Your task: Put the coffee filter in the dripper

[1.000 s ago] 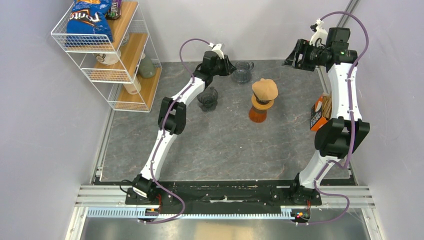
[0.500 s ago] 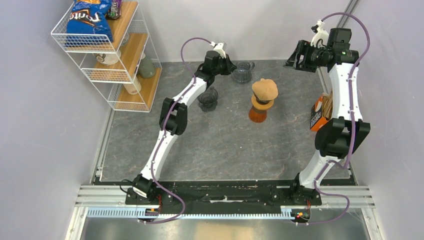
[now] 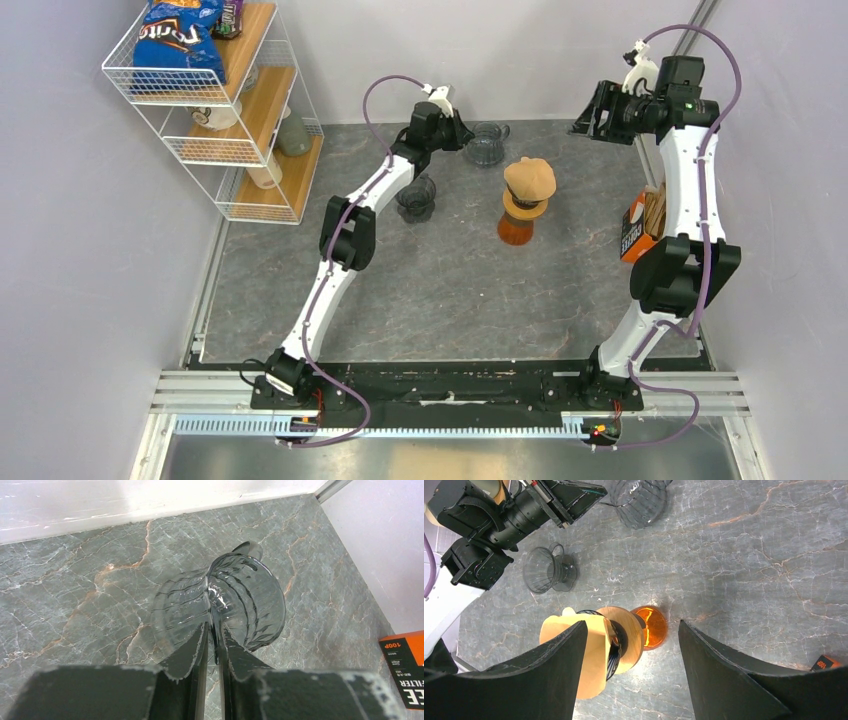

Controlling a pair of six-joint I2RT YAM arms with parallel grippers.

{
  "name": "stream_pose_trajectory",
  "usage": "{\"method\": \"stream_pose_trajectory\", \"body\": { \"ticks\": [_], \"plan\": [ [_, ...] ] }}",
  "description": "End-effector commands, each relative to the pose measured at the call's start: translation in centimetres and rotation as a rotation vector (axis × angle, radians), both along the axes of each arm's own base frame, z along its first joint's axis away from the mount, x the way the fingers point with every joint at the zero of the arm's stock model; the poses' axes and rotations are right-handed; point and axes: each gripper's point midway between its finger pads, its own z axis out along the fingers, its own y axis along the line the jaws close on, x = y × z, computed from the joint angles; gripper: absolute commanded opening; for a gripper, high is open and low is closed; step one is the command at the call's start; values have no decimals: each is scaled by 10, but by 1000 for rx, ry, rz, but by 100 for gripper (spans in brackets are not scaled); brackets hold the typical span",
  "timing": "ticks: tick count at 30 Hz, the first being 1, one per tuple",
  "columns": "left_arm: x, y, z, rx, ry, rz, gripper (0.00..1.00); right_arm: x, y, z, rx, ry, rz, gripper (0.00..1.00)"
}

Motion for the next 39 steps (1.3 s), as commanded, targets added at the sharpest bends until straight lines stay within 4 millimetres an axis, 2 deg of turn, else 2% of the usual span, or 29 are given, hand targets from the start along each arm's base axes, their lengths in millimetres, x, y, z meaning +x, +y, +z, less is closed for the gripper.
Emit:
{"method": "stream_pose_trajectory", "body": {
  "ticks": [1, 6, 11, 15, 20, 22, 24, 25, 28, 31, 35, 39],
  "plan": [
    [-2, -15, 23, -3, -84, -36, 14, -3, -2, 21, -9, -54, 14, 75],
    [-7, -13, 32, 23, -80, -30, 2, -4, -3, 22, -8, -57, 12, 75],
    [-15, -9, 56, 39, -105, -48, 2, -6, -2, 24, -4, -60, 15, 75],
    [-25, 2, 79, 55, -111, -41, 2, -6, 0, 24, 11, -57, 22, 75],
    [-42, 18, 87, 95, -80, -70, 2, -7, 2, 28, 25, -62, 24, 75],
    [-52, 23, 87, 108, -60, -91, 2, -8, 2, 30, 25, -67, 25, 75],
    [-63, 30, 78, 120, -24, -107, 2, -8, 2, 32, 24, -73, 25, 75],
    [-68, 33, 82, 123, -28, -112, 2, -9, 3, 34, 27, -77, 27, 75],
    [-84, 48, 70, 156, -3, -121, 2, -10, 5, 37, 30, -81, 31, 75],
    [-98, 58, 70, 166, 9, -136, 2, -12, 5, 38, 34, -82, 30, 75],
    [-119, 63, 76, 158, 12, -169, 2, -16, 8, 37, 54, -74, 38, 75],
    [-131, 67, 81, 156, 20, -174, 2, -20, 11, 38, 58, -78, 44, 74]
  ]
}}
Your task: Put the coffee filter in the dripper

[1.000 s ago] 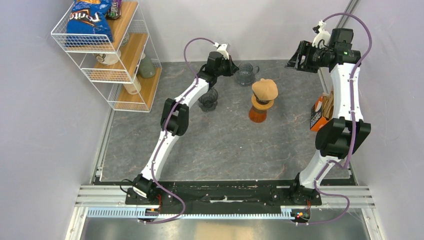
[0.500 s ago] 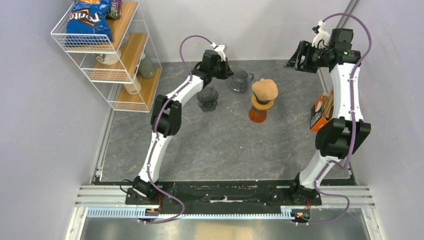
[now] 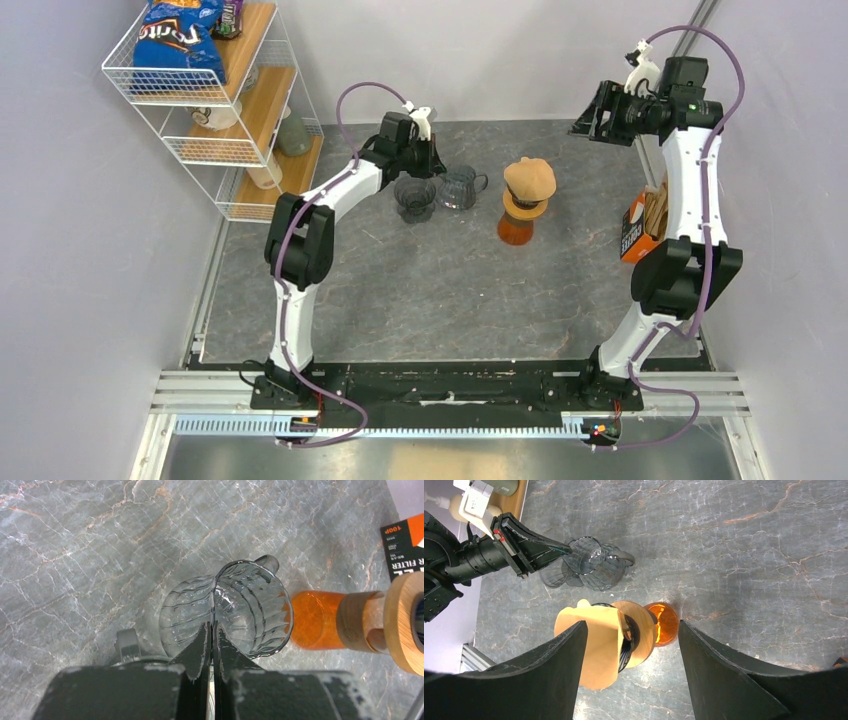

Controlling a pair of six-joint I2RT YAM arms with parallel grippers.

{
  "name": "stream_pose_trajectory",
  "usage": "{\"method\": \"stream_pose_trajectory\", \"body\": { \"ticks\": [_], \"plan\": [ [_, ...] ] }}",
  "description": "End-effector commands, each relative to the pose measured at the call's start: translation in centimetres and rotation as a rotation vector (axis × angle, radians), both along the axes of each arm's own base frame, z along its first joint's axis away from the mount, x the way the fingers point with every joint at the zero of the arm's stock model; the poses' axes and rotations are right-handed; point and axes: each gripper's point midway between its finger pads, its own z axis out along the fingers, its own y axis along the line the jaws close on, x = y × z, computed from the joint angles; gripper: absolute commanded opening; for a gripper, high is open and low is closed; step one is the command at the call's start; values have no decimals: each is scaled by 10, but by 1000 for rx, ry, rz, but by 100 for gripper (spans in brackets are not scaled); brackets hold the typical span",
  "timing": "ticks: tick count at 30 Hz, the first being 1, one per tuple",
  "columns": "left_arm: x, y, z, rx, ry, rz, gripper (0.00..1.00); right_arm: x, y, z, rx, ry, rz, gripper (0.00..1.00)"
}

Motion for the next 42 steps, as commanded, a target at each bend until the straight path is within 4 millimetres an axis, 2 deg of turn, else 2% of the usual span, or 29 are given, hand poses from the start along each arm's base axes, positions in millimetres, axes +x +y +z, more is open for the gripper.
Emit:
{"method": "stream_pose_trajectory", "body": {
  "ticks": [1, 8, 15, 19, 26, 32, 42],
  "plan": [
    [-11, -5, 69, -70, -152, -70, 2, -15, 7, 34, 15, -86, 17, 75],
    [-35, 0, 62, -78, -108, -87, 2, -23, 9, 37, 11, -95, 26, 74],
    [-63, 9, 65, -79, -102, -104, 2, -29, 12, 40, 21, -97, 31, 74],
    [-89, 18, 70, -91, -112, -120, 2, -32, 13, 43, 27, -101, 32, 74],
    [-141, 29, 58, -86, -99, -183, 2, -41, 16, 48, 36, -108, 33, 74],
    [-183, 29, 41, -109, -105, -238, 2, -50, 19, 53, 44, -114, 32, 75],
    [-224, 27, 26, -166, -150, -300, 2, -59, 23, 51, 72, -104, 24, 75]
  ]
}}
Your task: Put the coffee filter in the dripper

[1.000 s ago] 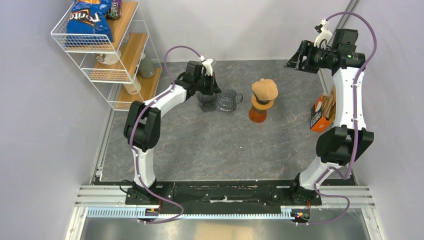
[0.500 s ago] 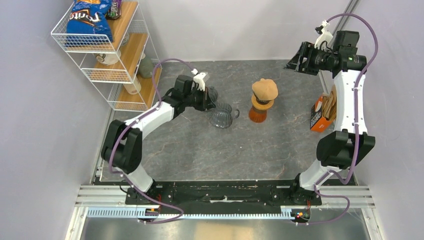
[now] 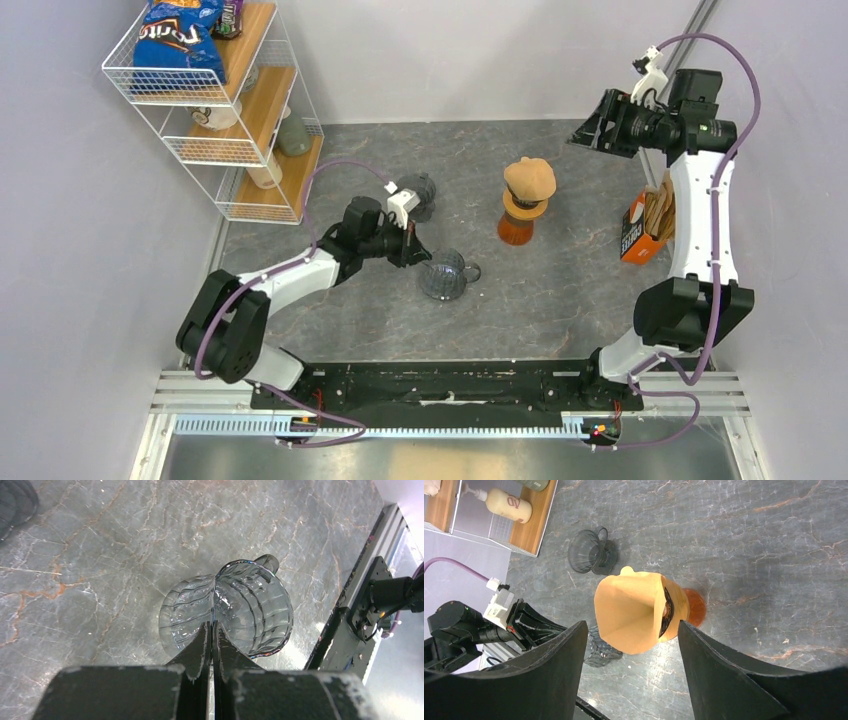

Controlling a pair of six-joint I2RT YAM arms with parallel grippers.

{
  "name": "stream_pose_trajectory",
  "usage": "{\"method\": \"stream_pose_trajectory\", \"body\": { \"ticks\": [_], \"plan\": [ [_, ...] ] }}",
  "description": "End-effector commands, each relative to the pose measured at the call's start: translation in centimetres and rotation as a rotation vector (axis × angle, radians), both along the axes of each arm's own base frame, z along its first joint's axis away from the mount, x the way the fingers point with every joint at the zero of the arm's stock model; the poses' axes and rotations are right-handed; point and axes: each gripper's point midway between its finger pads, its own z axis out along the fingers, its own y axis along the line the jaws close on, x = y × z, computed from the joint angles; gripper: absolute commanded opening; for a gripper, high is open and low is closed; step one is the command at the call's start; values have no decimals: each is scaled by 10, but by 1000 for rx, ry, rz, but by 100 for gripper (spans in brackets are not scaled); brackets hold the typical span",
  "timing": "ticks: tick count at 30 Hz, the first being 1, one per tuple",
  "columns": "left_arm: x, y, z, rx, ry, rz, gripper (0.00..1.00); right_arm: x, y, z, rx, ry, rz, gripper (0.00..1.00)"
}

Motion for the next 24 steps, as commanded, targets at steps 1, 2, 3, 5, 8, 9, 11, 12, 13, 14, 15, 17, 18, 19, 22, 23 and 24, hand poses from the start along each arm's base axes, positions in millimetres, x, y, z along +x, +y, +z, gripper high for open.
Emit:
{"method": "stream_pose_trajectory", "body": {
  "ticks": [1, 2, 3, 5, 8, 9, 11, 12, 13, 14, 15, 17, 18, 19, 22, 23, 24],
  "plan": [
    [-4, -13, 41, -128, -165, -75, 2, -8, 4, 16, 22, -51, 5, 75],
    [-8, -12, 39, -129, -168, -89, 2, -9, 4, 17, 22, -52, 5, 75],
    [-12, -11, 38, -131, -171, -101, 2, -10, 5, 15, 24, -48, 6, 75],
    [-18, -10, 37, -133, -177, -127, 2, -13, 6, 15, 24, -49, 10, 75],
    [-27, -8, 34, -119, -181, -157, 2, -17, 7, 15, 30, -46, 13, 75],
    [-30, -8, 34, -116, -187, -166, 2, -18, 8, 14, 32, -45, 15, 75],
    [-33, -7, 30, -98, -208, -186, 2, -20, 9, 14, 34, -47, 17, 75],
    [-33, -5, 27, -83, -209, -180, 2, -20, 9, 14, 35, -47, 17, 76],
    [-34, -4, 25, -79, -207, -181, 2, -21, 9, 14, 36, -47, 18, 75],
    [-35, -4, 23, -77, -204, -188, 4, -21, 9, 14, 36, -48, 17, 76],
    [-37, -5, 21, -73, -197, -192, 6, -21, 9, 14, 37, -47, 16, 76],
    [-39, -3, 17, -61, -191, -188, 13, -21, 10, 15, 38, -50, 18, 76],
    [-40, -2, 14, -52, -188, -190, 14, -22, 10, 16, 38, -50, 19, 76],
    [-40, -1, 11, -44, -185, -187, 15, -22, 10, 16, 38, -51, 18, 76],
    [-42, 1, 4, -30, -180, -188, 17, -23, 10, 17, 36, -53, 17, 76],
    [-43, 1, 4, -28, -180, -186, 20, -23, 10, 16, 38, -52, 16, 76],
    [-44, 1, 3, -28, -176, -187, 25, -24, 11, 17, 39, -51, 16, 76]
  ]
}}
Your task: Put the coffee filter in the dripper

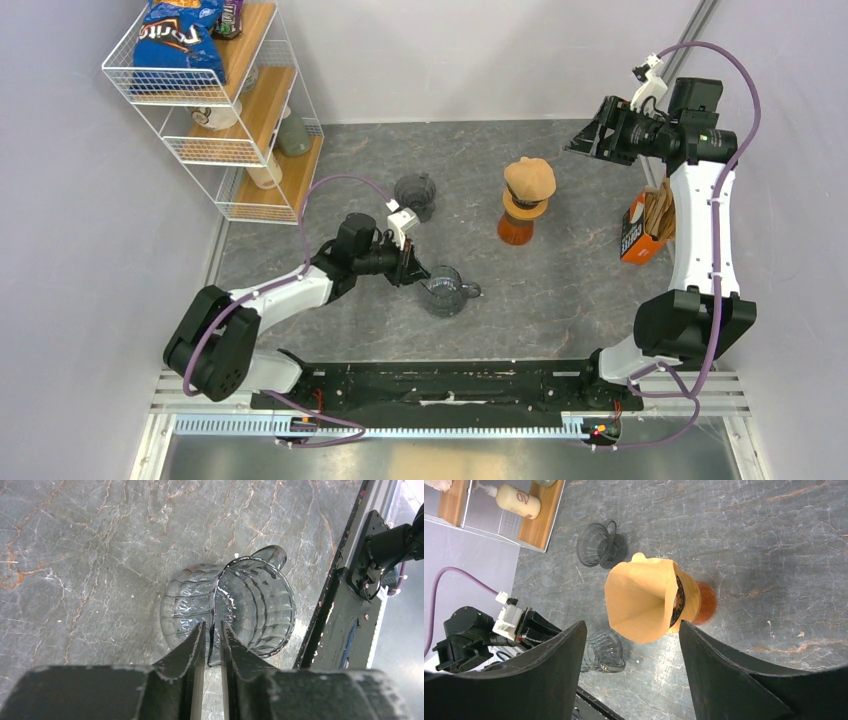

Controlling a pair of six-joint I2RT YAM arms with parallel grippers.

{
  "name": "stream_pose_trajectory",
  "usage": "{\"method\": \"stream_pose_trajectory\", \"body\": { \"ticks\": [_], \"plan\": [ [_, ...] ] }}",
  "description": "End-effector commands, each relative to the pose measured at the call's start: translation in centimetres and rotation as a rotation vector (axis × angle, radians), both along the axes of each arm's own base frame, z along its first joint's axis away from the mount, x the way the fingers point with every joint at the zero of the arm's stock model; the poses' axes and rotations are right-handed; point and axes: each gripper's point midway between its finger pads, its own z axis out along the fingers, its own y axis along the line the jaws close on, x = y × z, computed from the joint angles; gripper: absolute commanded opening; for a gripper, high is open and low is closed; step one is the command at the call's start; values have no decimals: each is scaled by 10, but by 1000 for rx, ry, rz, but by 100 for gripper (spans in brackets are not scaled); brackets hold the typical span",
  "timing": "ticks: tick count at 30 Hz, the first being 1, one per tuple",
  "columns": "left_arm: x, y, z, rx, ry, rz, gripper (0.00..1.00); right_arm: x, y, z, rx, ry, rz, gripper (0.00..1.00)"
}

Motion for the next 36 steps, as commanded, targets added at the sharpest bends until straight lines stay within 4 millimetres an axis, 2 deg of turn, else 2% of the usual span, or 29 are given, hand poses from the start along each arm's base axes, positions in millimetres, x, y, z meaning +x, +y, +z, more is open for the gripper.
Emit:
{"method": "stream_pose_trajectory", "body": {
  "ticks": [1, 3, 6, 9, 12, 15, 17, 19, 22, 24, 30, 36],
  "plan": [
    [-1, -3, 12, -19, -85, -36, 33, -6, 3, 18, 6, -64, 8, 76],
    [-2, -3, 17, -29, -84, -28, 50, -7, 3, 19, 5, -66, 9, 76],
    [1, -3, 37, -39, -78, 0, 64, -6, 3, 21, 6, -70, 10, 76],
    [4, -1, 71, -39, -105, 8, 75, -5, 3, 26, 6, -83, 12, 77],
    [6, 10, 110, -22, -140, 37, 78, -7, 3, 36, -6, -106, 17, 77],
    [21, 28, 143, -18, -128, 99, 79, -11, 4, 43, -12, -115, 19, 78],
    [40, 42, 161, -4, -96, 164, 79, -15, 4, 45, -17, -117, 16, 79],
    [65, 57, 167, 57, -47, 258, 78, -21, 4, 45, -26, -113, 12, 79],
    [100, 72, 167, 121, 81, 355, 77, -29, 3, 44, -47, -108, 6, 80],
    [120, 79, 159, 142, 139, 382, 77, -34, 2, 43, -58, -107, 3, 80],
    [170, 90, 113, 241, 209, 504, 78, -43, -2, 47, -115, -113, 8, 82],
    [206, 93, 64, 315, 229, 536, 69, -51, -1, 44, -127, -94, 15, 82]
  ]
}}
